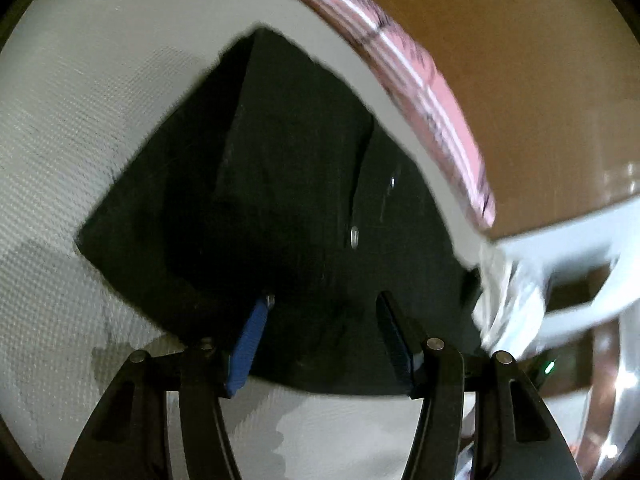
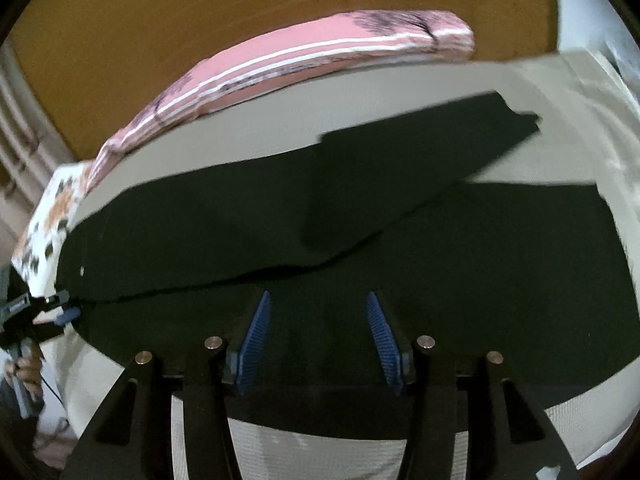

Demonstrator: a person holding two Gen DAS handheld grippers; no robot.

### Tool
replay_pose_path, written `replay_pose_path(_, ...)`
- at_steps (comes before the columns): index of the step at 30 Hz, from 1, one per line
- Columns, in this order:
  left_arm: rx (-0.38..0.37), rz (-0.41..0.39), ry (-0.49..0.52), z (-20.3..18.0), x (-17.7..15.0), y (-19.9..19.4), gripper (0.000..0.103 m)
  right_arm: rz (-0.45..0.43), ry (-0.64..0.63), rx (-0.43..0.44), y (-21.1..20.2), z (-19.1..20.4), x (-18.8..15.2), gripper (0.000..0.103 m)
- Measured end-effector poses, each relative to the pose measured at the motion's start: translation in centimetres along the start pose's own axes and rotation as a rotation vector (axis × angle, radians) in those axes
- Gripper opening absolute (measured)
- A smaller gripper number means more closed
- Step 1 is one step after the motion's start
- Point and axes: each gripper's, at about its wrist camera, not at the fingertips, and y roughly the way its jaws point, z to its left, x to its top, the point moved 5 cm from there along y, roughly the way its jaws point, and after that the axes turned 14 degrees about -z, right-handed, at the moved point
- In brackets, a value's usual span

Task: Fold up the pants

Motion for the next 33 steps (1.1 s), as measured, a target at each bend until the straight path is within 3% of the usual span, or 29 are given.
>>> replay_pose_path(3, 0.011, -0.038, -0.060, 0.9, 1.1, 0.2, 0.056, -0.010, 0.100, -0.014, 0.9, -2.6, 0.5, 0.048)
replay_pose_path(5, 0.043, -0.039, -0.087, 1.5, 1.3, 0.7, 0.030, -0.020, 0.176, -0.019, 1.6, -4.4, 1.0, 0.049)
replay_pose_path(7, 0.054, -0.042, -0.097, 1.7, 1.4, 0.9, 0.026, -0.044, 0.257, -0.019, 2.4, -6.2, 1.8, 0.049)
replay_pose_path(12, 0.107, -0.081, -0.049, 1.2, 1.5, 0.7, 0.024, -0.100, 0.409, -0.073, 4.4, -10.7, 5.1, 0.049)
replay_pose_path(19, 0.165, -0.083, 0.017, 0.7, 2.7, 1.6, 0.024, -0.103, 0.491, -0.131, 7.7, -15.2, 9.2, 0.047)
replay_pose_path(22, 0.189, -0.072, 0.038, 0.7, 2.9, 1.8, 0.024, -0.114, 0.523, -0.123, 8.7, -16.4, 10.3, 0.038)
replay_pose_path(25, 0.206, -0.061, 0.067, 0.5, 3.2, 1.9, 0.023, -0.105, 0.520, -0.160, 8.8, -17.5, 10.7, 0.005)
replay_pose_path(33, 0.215, -0.021, 0.183, -0.8, 3.9, 1.4, 0.022, -0.232, 0.475, -0.146, 1.8, -16.7, 11.1, 0.004)
